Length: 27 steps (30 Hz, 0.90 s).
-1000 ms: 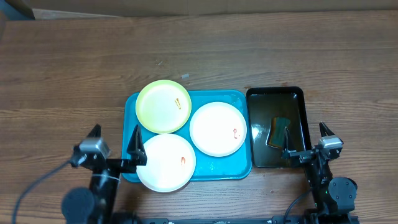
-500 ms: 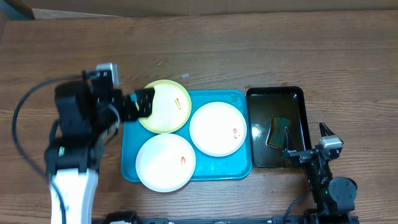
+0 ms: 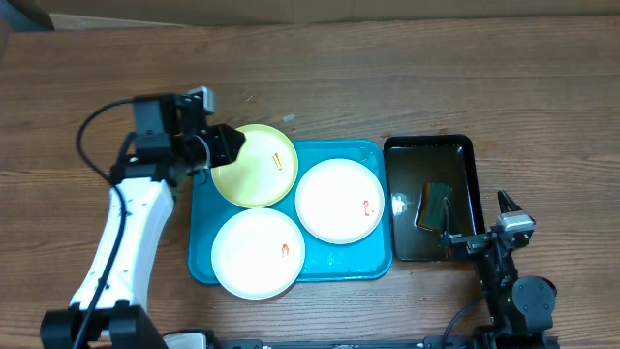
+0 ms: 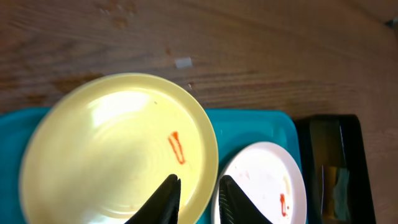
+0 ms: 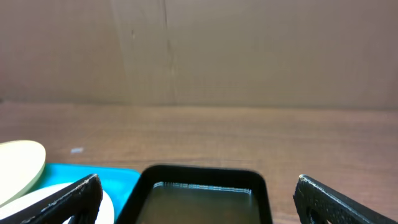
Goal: Clean dirty plates on tray and stack at the side
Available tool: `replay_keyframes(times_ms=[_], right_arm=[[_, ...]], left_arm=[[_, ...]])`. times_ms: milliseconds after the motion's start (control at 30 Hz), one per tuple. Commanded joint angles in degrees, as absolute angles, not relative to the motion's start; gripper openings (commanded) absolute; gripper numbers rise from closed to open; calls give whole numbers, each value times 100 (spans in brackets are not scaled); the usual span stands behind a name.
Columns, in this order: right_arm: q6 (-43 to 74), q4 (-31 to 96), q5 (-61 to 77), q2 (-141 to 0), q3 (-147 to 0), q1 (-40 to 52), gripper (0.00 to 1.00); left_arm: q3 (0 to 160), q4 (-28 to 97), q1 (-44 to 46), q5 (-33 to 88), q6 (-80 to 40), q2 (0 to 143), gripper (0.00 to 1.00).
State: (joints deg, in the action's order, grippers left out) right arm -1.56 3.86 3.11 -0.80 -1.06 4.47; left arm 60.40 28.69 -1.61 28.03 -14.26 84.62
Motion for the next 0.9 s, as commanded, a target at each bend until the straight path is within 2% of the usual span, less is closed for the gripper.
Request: replay_keyframes(times_ms=[0, 100, 167, 267, 367, 567, 800, 867], right_arm=[[-191, 80, 276, -19, -45, 405, 100], [-200, 93, 228, -19, -47, 405, 100], [-178, -5, -84, -19, -47, 399, 100], [38, -200, 187, -19, -51, 399, 100], [40, -47, 193, -32, -276, 397, 100], [263, 679, -233, -644, -1610, 399, 100], [604, 1861, -248, -2808, -3439, 399, 100], [604, 2316, -93, -3542, -3986, 399, 100]], left_arm=[[6156, 2847, 303, 2482, -1546, 8641, 26], [6156, 2847, 812, 2012, -1546, 8737, 28], [6156, 2847, 1133, 1632, -1549, 8755, 34], [6156, 2847, 1568, 1063, -1649, 8764, 38], [6156, 2849, 1916, 836, -1826, 8764, 46], [6156, 2873, 2307, 834, -1981, 8764, 45], [6156, 3505, 2370, 530, -2279, 8766, 45], [6156, 3656, 2370, 530, -2276, 8766, 38]])
